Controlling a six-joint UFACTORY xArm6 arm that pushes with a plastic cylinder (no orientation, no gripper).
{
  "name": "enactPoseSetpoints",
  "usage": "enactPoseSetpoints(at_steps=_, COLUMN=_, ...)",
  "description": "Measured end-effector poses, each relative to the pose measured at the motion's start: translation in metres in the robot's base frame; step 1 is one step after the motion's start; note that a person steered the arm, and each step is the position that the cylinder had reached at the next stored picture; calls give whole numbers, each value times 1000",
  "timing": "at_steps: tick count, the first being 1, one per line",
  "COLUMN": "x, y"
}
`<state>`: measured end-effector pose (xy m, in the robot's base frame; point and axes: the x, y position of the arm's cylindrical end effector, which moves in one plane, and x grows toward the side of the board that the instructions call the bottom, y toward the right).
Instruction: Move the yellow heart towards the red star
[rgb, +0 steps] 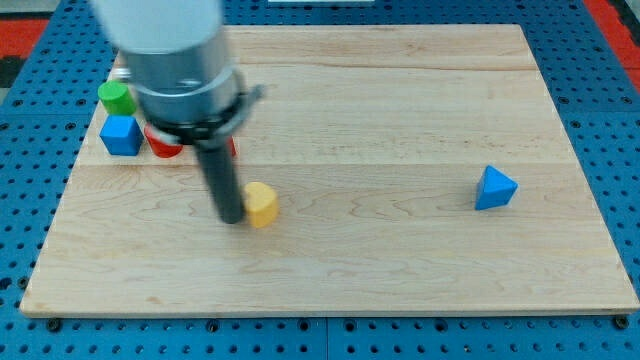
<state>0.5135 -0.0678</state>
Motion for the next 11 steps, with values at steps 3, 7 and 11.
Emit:
enactPoseSetpoints(at_steps=3, x=-60, y=87)
enactPoseSetpoints(at_steps=7, x=-16, y=183)
enactPoseSetpoints(at_steps=11, x=-60, y=67)
